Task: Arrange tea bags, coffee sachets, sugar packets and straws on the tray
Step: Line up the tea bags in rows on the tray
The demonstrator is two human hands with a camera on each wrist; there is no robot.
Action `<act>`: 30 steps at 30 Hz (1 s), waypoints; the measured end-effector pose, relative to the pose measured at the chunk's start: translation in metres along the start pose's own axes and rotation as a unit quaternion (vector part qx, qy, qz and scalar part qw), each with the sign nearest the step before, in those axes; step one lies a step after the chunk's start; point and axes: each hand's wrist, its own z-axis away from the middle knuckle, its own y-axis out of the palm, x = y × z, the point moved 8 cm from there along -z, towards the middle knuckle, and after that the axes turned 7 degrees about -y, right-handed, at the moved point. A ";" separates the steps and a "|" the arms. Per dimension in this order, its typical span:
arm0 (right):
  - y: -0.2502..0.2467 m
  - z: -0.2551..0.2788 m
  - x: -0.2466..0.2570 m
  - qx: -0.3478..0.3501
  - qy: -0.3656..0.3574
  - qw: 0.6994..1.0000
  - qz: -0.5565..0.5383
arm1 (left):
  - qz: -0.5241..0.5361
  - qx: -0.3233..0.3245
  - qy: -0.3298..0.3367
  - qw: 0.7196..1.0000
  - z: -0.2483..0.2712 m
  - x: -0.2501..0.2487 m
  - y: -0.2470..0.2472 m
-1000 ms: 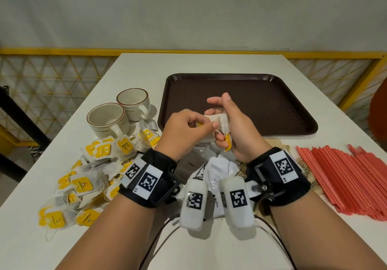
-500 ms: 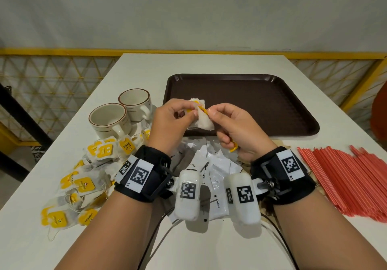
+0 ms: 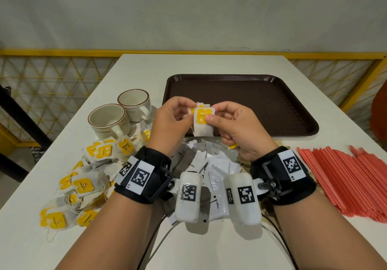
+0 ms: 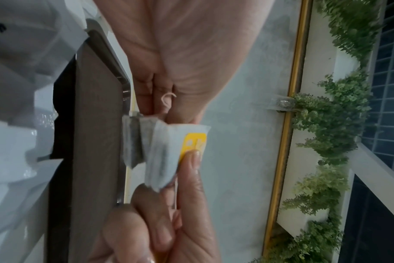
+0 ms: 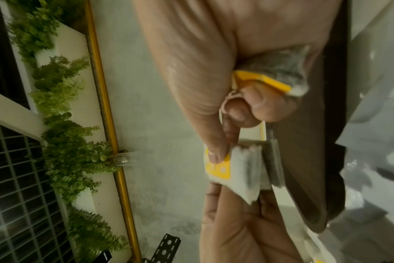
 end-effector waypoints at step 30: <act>-0.004 -0.002 0.019 -0.092 -0.100 0.970 -0.201 | -0.132 0.105 0.003 0.986 0.018 0.003 0.044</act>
